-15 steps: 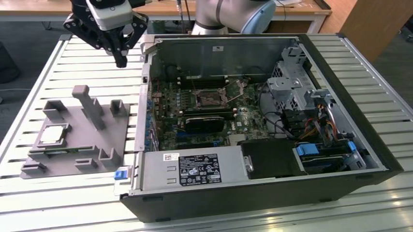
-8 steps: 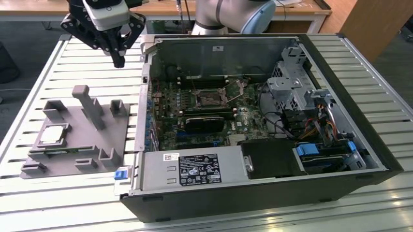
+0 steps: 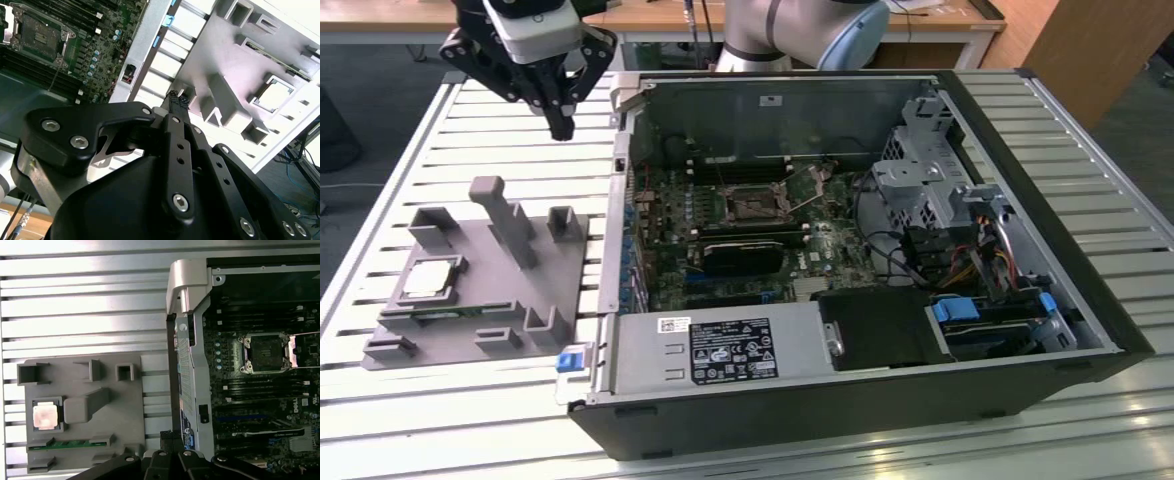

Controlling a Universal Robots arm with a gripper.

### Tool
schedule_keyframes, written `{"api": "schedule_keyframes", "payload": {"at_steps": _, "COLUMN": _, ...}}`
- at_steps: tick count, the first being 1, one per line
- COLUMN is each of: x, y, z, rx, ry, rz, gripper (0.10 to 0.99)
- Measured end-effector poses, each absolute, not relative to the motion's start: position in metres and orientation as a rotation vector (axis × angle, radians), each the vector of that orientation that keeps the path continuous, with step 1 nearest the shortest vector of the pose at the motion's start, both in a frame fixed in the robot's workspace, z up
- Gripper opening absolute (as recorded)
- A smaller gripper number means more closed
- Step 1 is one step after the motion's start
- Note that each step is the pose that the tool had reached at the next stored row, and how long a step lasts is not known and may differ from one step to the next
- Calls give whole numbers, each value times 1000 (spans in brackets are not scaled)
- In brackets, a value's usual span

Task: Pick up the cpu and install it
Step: 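Reach for the cpu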

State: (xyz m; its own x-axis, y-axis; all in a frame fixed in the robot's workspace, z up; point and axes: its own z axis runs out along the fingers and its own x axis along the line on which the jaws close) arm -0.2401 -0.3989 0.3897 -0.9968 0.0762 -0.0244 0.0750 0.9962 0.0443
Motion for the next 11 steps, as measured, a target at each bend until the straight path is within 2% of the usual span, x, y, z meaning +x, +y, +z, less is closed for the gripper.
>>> {"api": "schedule_keyframes", "payload": {"at_steps": 11, "x": -245, "y": -399, "z": 390, "rx": 118, "ry": 3113, "rz": 68, "gripper": 106}}
